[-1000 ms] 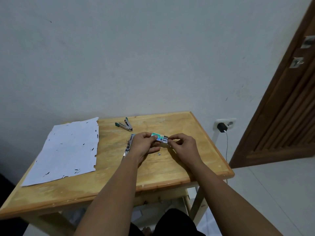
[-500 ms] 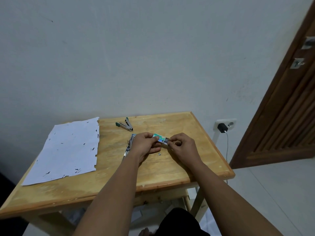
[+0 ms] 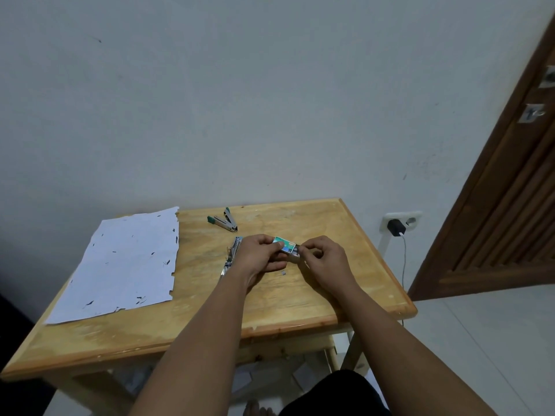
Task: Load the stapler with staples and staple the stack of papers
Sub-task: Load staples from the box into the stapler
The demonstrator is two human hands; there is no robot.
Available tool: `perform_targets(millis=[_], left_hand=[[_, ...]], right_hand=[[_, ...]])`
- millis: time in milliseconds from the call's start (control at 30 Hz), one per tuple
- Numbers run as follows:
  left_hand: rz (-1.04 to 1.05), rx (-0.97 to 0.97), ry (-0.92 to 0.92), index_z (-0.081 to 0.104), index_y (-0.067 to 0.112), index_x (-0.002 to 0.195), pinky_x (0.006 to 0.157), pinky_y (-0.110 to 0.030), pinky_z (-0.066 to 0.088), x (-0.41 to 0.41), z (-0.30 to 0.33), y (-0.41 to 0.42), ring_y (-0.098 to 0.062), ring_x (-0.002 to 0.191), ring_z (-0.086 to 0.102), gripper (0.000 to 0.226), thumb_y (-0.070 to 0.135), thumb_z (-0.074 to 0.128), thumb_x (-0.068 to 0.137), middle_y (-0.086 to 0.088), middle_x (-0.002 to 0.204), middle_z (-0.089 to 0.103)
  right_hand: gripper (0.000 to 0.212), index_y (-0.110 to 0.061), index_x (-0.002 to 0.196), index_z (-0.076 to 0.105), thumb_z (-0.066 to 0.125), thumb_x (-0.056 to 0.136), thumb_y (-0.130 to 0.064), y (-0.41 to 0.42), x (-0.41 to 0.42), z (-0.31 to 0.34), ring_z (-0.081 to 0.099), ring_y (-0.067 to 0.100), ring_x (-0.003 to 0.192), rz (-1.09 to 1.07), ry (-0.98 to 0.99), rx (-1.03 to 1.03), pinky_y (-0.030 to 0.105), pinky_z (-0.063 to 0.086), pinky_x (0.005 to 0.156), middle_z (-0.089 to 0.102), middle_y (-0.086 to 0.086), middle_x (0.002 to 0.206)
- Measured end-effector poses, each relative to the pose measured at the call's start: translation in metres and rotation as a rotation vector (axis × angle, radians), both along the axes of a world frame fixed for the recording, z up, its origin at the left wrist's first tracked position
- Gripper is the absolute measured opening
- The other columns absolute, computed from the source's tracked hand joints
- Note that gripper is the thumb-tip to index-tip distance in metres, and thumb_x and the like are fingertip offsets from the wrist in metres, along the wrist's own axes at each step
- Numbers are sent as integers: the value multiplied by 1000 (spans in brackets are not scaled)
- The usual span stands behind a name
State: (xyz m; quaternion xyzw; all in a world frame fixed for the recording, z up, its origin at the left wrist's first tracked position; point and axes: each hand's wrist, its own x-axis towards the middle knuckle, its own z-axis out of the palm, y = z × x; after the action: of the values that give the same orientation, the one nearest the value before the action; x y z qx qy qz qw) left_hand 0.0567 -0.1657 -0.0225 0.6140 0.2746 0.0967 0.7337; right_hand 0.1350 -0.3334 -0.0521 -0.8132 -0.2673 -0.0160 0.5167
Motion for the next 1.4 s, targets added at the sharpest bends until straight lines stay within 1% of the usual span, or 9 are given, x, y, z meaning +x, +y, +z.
perform_targets(millis=[133, 233, 567, 667, 900, 1067, 1167, 1267, 1400], left_hand=[[-6, -1, -1, 67, -1, 118, 74, -38, 67, -1, 1, 0, -25, 86, 81, 21, 6, 71, 98, -22, 100, 78], [-16, 5, -1, 67, -1, 117, 71, -35, 67, -3, 3, 0, -26, 85, 81, 20, 5, 70, 98, -23, 101, 78], [-4, 17, -2, 65, -3, 119, 69, -35, 67, -3, 3, -1, -25, 81, 81, 23, 4, 70, 98, -24, 98, 78], [0, 8, -6, 66, -3, 118, 69, -34, 67, -4, 4, -2, -25, 82, 80, 21, 4, 70, 99, -23, 97, 78], [1, -2, -17, 67, -3, 115, 71, -36, 68, -6, 4, -2, -27, 84, 81, 19, 4, 70, 98, -23, 99, 78], [-5, 11, -11, 67, 0, 110, 72, -37, 68, -5, 4, -2, -25, 80, 80, 13, 3, 70, 98, -24, 97, 78], [6, 6, -7, 67, -1, 110, 73, -38, 68, -3, 3, -2, -26, 83, 80, 13, 4, 70, 98, -24, 98, 78], [13, 5, -5, 67, 0, 110, 81, -43, 67, -2, 2, -1, -27, 88, 81, 13, 5, 70, 99, -23, 98, 79], [27, -7, -17, 67, 1, 110, 75, -40, 68, -3, 2, -1, -24, 84, 81, 12, 5, 69, 99, -22, 98, 78]], right_hand=[[15, -19, 109, 81, 74, 95, -23, -1, 0, -1, 66, 7, 97, 31, -28, -23, 14, 54, 73, 70, -6, 107], [19, -20, 112, 82, 76, 94, -23, 0, 0, 0, 63, 5, 94, 45, -44, -64, 14, 51, 72, 69, -7, 107], [8, -16, 96, 79, 78, 93, -23, -2, -5, 3, 64, 3, 88, 7, -79, -87, 9, 52, 67, 66, -8, 104], [9, -16, 98, 81, 79, 92, -23, -2, -5, 3, 65, 5, 89, 15, -95, -96, 11, 54, 68, 66, -7, 105], [19, -18, 108, 82, 79, 92, -27, -1, -4, 2, 63, 3, 91, 57, -98, -96, 9, 51, 70, 66, -7, 108], [14, -18, 102, 82, 80, 91, -26, 0, -3, 2, 64, 6, 93, 55, -84, -108, 14, 52, 70, 66, -8, 107], [7, -17, 95, 79, 79, 91, -23, -2, -4, 2, 65, 8, 91, 44, -75, -64, 18, 56, 67, 66, -7, 104], [5, -15, 95, 76, 77, 92, -19, -4, -4, 2, 67, 9, 92, 6, -40, 21, 19, 58, 64, 68, -6, 102], [5, -17, 98, 77, 74, 95, -21, -6, -2, 2, 72, 12, 91, -56, 25, 117, 26, 62, 64, 73, -6, 99]])
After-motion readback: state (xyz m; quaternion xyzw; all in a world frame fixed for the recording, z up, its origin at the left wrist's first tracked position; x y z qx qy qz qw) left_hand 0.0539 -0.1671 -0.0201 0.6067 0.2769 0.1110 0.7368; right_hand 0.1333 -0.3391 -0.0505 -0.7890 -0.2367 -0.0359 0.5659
